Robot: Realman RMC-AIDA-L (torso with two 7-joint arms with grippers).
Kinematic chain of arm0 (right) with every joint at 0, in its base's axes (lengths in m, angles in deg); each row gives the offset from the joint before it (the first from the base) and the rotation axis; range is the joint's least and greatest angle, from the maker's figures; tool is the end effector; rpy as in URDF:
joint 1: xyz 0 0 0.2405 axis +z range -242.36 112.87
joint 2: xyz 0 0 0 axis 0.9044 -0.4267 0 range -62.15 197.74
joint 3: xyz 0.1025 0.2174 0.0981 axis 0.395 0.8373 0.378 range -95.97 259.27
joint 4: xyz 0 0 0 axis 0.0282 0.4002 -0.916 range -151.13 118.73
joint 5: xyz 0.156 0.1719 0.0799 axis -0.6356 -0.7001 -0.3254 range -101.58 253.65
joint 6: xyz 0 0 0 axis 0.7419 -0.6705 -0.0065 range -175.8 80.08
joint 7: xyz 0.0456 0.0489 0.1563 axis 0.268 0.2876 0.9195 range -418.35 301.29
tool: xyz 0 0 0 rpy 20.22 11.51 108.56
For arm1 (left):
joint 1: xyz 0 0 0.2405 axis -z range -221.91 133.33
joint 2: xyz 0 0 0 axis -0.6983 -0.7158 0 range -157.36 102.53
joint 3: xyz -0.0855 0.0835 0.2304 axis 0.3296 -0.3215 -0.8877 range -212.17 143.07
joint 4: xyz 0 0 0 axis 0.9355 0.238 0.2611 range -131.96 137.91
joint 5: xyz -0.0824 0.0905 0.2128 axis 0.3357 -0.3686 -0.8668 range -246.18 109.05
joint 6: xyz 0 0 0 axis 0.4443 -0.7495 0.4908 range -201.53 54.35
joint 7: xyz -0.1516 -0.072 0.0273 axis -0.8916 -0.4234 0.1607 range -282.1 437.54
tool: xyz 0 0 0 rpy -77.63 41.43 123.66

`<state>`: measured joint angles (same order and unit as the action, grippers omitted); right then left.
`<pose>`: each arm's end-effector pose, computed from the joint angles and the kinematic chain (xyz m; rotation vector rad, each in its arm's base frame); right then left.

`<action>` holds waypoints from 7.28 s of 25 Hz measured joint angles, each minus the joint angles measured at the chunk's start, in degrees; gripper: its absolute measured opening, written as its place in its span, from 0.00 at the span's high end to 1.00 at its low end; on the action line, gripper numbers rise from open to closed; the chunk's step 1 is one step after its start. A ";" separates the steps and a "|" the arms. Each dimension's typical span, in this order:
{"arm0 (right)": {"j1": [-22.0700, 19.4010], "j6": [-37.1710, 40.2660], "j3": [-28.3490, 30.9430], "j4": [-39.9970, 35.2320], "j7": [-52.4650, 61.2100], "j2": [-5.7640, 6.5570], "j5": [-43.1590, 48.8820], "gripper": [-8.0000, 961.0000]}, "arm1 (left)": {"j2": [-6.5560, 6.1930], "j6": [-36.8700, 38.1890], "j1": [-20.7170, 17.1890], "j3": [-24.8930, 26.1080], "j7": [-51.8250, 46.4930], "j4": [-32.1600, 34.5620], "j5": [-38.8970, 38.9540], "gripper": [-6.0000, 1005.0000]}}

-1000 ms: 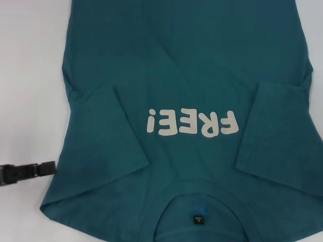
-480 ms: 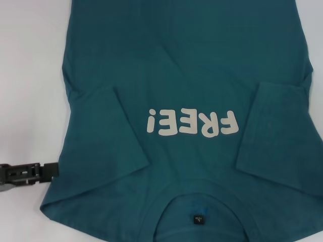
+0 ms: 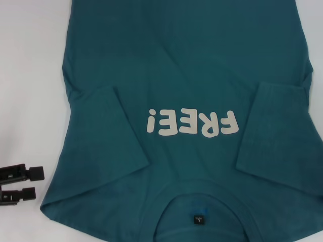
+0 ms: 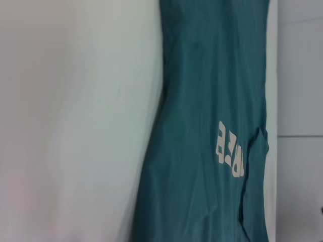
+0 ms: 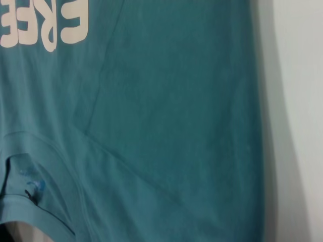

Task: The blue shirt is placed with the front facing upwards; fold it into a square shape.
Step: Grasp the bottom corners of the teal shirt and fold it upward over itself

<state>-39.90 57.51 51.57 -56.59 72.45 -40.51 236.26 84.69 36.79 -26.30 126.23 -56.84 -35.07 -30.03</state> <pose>0.4136 0.2513 0.0634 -2.2146 2.1801 -0.2645 -0.3889 0.2307 0.0430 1.9802 2.2962 0.5340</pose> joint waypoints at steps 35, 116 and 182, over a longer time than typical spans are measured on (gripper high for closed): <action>0.60 -0.08 0.20 -0.21 -0.33 0.02 -0.26 0.97 | 1.58 -3.48 -0.08 -2.57 -4.17 0.51 -4.97 0.07; 1.70 3.44 0.97 -0.46 -2.57 0.26 -0.47 0.97 | 2.50 0.97 3.88 -6.10 1.58 -0.67 -5.72 0.95; 14.66 -47.64 -10.20 -1.43 9.28 -1.49 -23.99 0.97 | 2.51 -54.27 35.80 -18.76 -11.00 5.00 1.66 0.95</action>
<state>-25.25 9.87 41.37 -58.02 81.73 -42.00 212.27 87.20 -17.48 9.49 107.47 -67.84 -30.07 -28.37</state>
